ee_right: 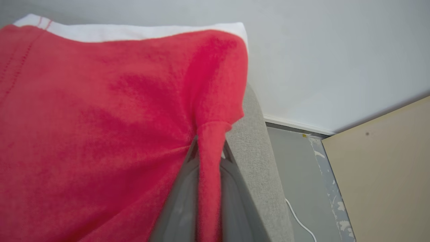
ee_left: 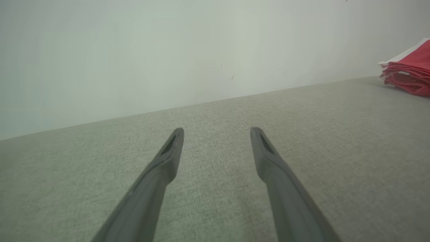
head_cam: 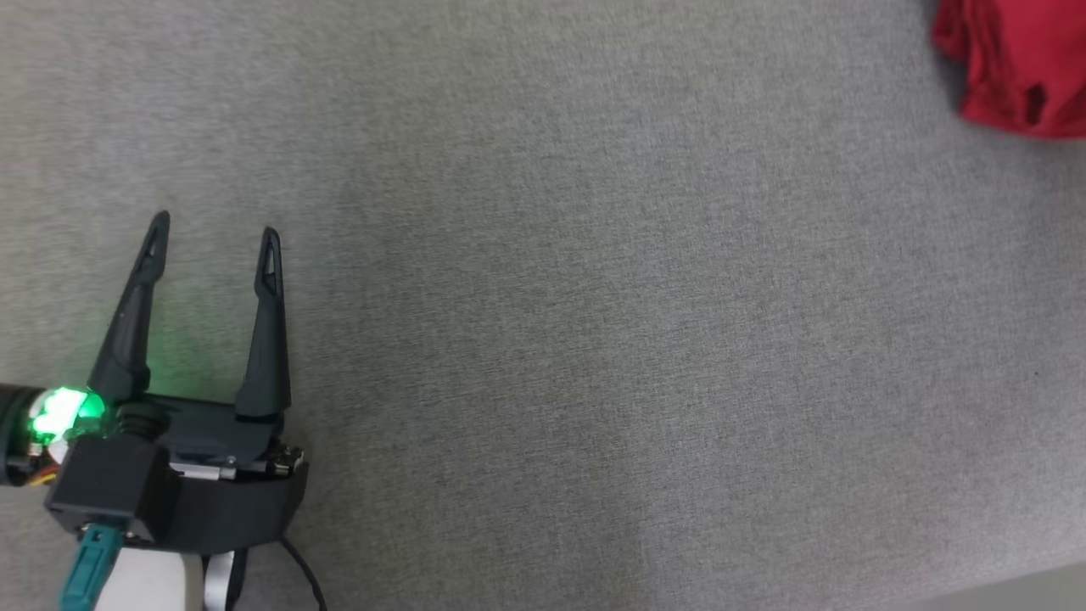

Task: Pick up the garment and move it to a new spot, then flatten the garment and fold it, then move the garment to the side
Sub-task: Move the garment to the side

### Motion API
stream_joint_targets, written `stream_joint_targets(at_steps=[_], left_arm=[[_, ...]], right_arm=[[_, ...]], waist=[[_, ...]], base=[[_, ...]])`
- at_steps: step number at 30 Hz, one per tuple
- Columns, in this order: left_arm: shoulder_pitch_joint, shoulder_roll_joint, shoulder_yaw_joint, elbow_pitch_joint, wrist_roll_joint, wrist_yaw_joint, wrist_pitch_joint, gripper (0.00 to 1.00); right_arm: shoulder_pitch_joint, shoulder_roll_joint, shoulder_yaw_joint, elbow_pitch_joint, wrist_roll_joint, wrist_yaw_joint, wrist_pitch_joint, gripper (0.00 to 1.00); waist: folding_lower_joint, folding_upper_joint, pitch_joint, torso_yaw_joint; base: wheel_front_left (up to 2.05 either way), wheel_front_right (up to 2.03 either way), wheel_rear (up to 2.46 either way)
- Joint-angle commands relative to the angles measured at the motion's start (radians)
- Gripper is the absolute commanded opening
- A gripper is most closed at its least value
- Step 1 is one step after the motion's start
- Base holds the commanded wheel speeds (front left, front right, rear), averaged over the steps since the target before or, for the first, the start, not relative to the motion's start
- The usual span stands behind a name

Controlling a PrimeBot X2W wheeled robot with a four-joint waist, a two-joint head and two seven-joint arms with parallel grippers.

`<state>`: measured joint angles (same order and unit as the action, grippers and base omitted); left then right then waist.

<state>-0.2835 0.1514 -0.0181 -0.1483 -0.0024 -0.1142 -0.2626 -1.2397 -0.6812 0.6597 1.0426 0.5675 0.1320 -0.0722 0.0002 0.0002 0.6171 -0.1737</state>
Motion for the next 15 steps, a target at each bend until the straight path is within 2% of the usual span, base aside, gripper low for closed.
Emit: stream_joint_targets(at_steps=[1,12,13,14,15], left_arm=[[-0.01,0.008,-0.001,-0.006,0.002,0.002,-0.003,1.0],[0.0,0.021,-0.005,-0.024,-0.003,0.01,-0.002,1.0],[0.0,0.022,-0.005,-0.024,-0.005,0.013,-0.002,1.0],[0.0,0.022,-0.004,-0.023,-0.006,0.015,-0.002,1.0],[0.001,0.022,-0.003,-0.023,-0.007,0.016,-0.002,1.0]], right_arm=[[-0.021,-0.014,0.004,0.004,-0.002,-0.003,-0.008,0.0],[-0.118,-0.053,0.04,0.046,-0.026,-0.003,-0.016,0.0],[-0.122,-0.053,0.041,0.049,-0.025,-0.003,-0.021,0.04],[-0.122,-0.049,0.044,0.052,-0.027,-0.003,-0.025,0.23],[-0.122,-0.044,0.045,0.056,-0.029,-0.003,-0.027,0.83]], waist=[[-0.0002,-0.0002,0.029,-0.02],[-0.0002,-0.0002,0.05,-0.014],[-0.0002,-0.0002,0.05,-0.014],[-0.0002,-0.0002,0.049,-0.014],[-0.0002,-0.0002,0.048,-0.015]], base=[[0.0,0.0,0.0],[0.0,0.0,0.0],[0.0,0.0,0.0],[0.0,0.0,0.0],[0.0,0.0,0.0]])
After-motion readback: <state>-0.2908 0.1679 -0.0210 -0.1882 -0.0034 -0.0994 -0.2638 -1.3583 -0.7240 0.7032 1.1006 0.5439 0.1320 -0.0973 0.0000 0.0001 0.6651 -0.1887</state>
